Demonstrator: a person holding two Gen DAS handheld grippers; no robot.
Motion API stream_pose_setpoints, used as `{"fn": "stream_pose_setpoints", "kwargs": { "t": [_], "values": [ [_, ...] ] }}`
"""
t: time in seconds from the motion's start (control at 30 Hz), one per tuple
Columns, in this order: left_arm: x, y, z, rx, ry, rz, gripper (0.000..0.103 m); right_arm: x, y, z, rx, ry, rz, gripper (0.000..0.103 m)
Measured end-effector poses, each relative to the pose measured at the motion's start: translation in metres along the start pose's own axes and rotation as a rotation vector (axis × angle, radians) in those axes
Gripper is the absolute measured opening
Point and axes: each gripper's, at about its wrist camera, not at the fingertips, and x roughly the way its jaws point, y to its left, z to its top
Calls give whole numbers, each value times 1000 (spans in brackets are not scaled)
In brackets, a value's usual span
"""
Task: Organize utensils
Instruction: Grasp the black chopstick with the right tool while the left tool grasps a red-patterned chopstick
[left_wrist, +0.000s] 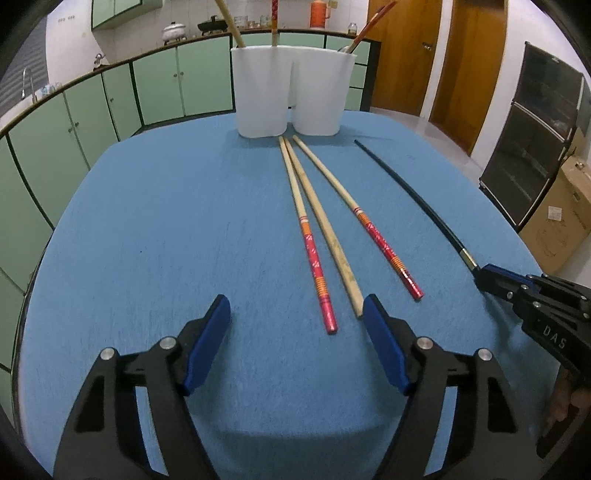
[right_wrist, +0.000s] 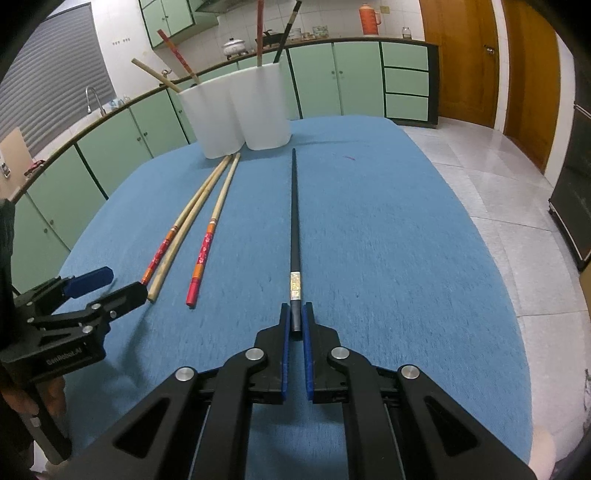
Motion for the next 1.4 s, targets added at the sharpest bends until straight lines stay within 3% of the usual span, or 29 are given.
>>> {"fn": "stream_pose_setpoints", "kwargs": {
  "t": [0.23,0.47,0.5,1.13,1.23,1.27,1.3,1.4],
  "values": [
    [6,-1,3,-1,25,46,57,2,2,2,6,1,9,6],
    [5,-2,5,-4,24,61,6,3,3,4,4,5,13,6],
    [5,-3,5,-2,26,62,5,3,3,4,4,5,13,6],
    [2,20,3,-127,11,106,6,9,10,9,-21,17,26,8],
    [1,19,2,-119,12,94,20,6,10,7,-24,14,40,13],
    [1,17,1,-110,11,92,34,5,10,6,-26,12,44,17],
    [0,15,0,-101,10,97,40,3,11,4,-33,10,47,19],
    [-2,15,-3,-92,8,98,40,-1,14,-1,-55,4,45,23]
  ]
}}
